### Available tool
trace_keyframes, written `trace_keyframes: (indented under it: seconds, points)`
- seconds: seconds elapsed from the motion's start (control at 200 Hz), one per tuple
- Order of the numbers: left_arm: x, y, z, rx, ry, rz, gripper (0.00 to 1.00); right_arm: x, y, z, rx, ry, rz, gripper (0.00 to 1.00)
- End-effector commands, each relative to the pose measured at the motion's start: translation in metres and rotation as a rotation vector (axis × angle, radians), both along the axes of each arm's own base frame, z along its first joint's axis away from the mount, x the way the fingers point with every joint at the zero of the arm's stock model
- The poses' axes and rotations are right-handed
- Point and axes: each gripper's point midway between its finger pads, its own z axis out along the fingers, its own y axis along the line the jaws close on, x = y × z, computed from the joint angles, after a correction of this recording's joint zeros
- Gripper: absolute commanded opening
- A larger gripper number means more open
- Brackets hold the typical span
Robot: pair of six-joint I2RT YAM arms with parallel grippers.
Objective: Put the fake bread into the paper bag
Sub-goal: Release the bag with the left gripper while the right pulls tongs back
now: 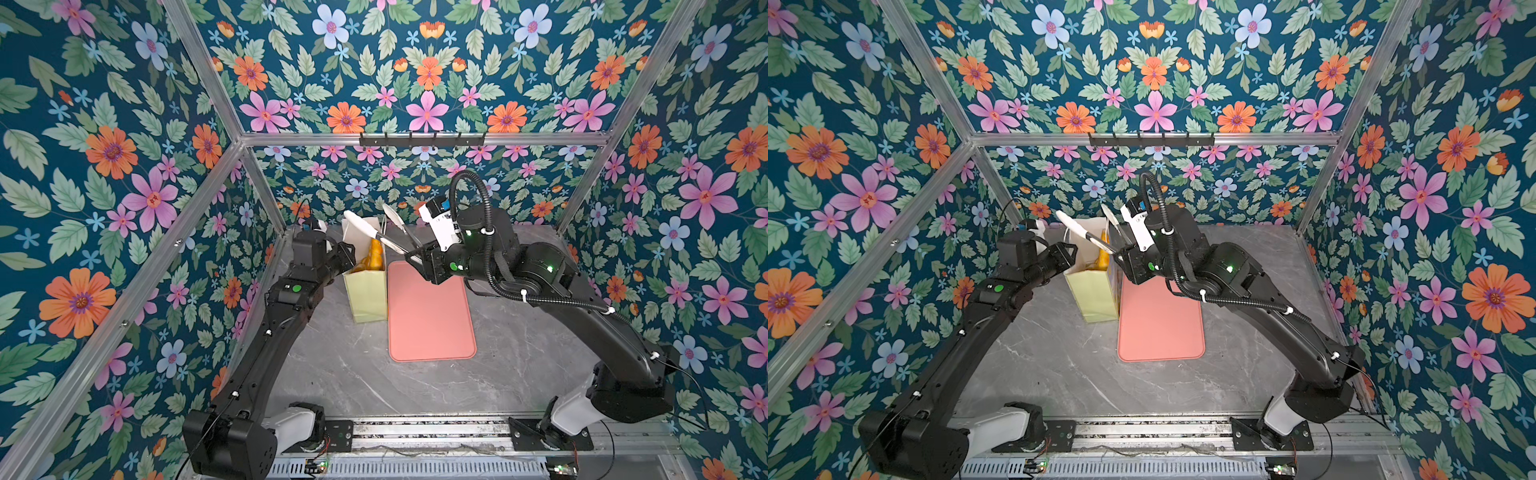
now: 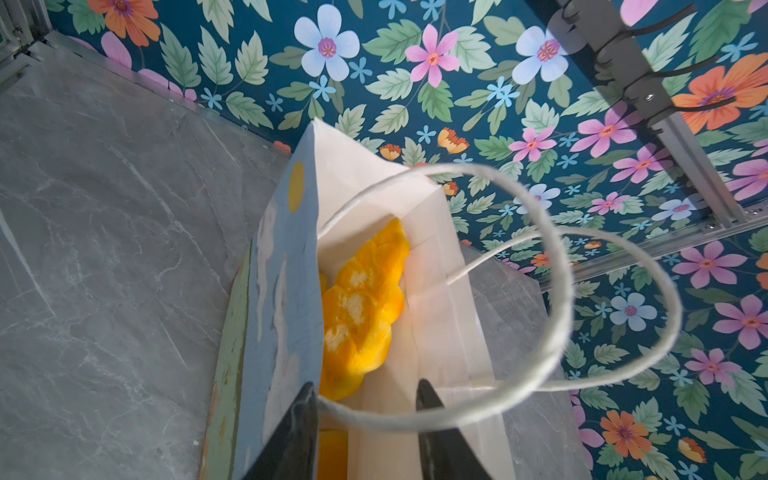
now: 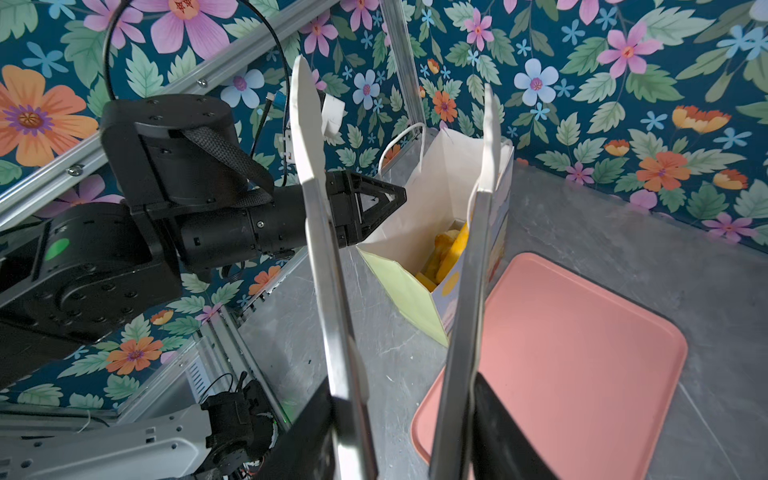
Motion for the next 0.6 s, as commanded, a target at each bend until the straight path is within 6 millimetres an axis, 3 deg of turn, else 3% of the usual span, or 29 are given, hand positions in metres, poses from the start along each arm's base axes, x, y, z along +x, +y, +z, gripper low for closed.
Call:
trace_keyframes:
  seconds: [0.0, 0.33, 0.595]
  points:
    - [0.000, 0.000, 0.017, 0.016, -0.052, -0.013, 0.44, 0.002, -0.010, 0.011, -0.007, -0.063, -0.023, 0.48]
    - [-0.008, 0.014, 0.073, 0.084, -0.176, 0.020, 0.52, 0.006, -0.056, 0.022, -0.019, -0.120, -0.113, 0.48]
    - [-0.030, 0.045, 0.114, 0.185, -0.297, 0.137, 0.56, 0.025, -0.124, 0.006, -0.035, -0.078, -0.283, 0.48]
